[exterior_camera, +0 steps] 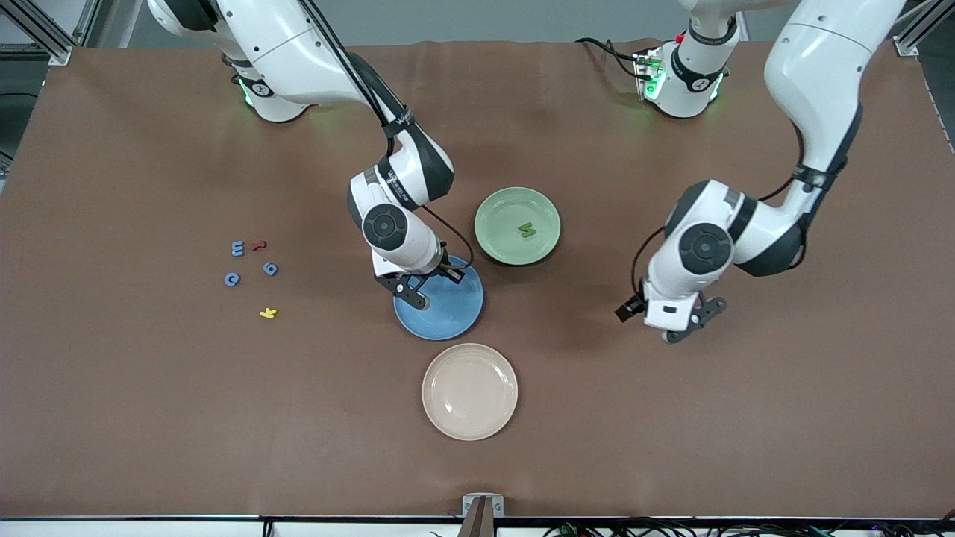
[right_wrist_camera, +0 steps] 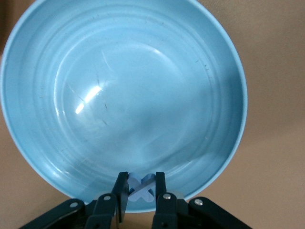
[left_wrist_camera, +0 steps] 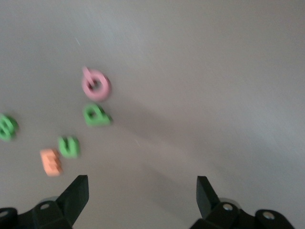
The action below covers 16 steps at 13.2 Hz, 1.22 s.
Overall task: Sort letters by color into matching plates
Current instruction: 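Release blue X on the blue plate with the right gripper while the left gripper returns, then grasp green P with the left gripper while the right gripper reaches blue g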
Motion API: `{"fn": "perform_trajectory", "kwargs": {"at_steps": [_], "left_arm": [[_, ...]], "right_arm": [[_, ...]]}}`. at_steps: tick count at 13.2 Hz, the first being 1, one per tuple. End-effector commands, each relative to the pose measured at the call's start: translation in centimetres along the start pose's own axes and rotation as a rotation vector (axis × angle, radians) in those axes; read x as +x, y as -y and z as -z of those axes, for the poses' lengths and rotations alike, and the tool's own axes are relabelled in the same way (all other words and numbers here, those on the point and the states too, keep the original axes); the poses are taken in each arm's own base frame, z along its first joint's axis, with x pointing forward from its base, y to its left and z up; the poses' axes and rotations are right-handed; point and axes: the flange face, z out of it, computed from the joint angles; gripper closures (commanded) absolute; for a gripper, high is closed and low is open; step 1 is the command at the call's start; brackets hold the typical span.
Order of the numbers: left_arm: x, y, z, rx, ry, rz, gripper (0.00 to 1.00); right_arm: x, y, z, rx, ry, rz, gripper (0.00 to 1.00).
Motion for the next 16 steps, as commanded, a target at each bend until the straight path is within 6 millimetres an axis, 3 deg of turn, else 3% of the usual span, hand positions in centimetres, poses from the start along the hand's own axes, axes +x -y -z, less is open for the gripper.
{"fn": "perform_trajectory", "kwargs": {"at_steps": [1, 2, 3, 5, 7, 9, 12, 14, 16], "left_arm": [[3.3, 2.6, -3.3, -0.001, -0.035, -0.016, 0.02], [4.2, 3.5, -4.4, -0.011, -0.035, -0.013, 0.04], [4.6, 3.8, -5.1, -0.026, -0.032, -0.018, 0.08], [5.2, 4.3, -6.0, -0.031, -0.02, -0.019, 0.13], [4.9, 4.2, -6.3, -0.035, -0.012, -0.017, 0.15], [4.2, 4.4, -6.8, -0.027, 0.004, -0.02, 0.17], [3.6, 5.2, -7.5, -0.014, 0.022, -0.022, 0.18], [3.2, 5.3, -8.0, -0.008, 0.031, -0.026, 0.21], [3.0, 5.3, -8.2, -0.006, 0.036, -0.028, 0.24]], "right_arm": [[0.8, 0.2, 0.5, 0.002, 0.002, -0.028, 0.14], [2.1, -0.5, 0.8, 0.001, 0.003, -0.035, 0.0], [3.1, -1.4, 1.5, -0.022, 0.021, -0.054, 0.0], [3.7, -2.8, 6.3, -0.071, 0.07, -0.031, 0.0], [5.0, -5.8, 11.5, -0.117, 0.089, 0.066, 0.0], [6.6, -10.2, 14.0, -0.153, 0.05, 0.165, 0.0], [11.1, -16.7, 14.7, -0.16, 0.082, 0.348, 0.0], [14.5, -20.3, 13.8, -0.204, 0.073, 0.503, 0.0], [16.2, -22.9, 12.1, -0.188, 0.058, 0.607, 0.0]]}}
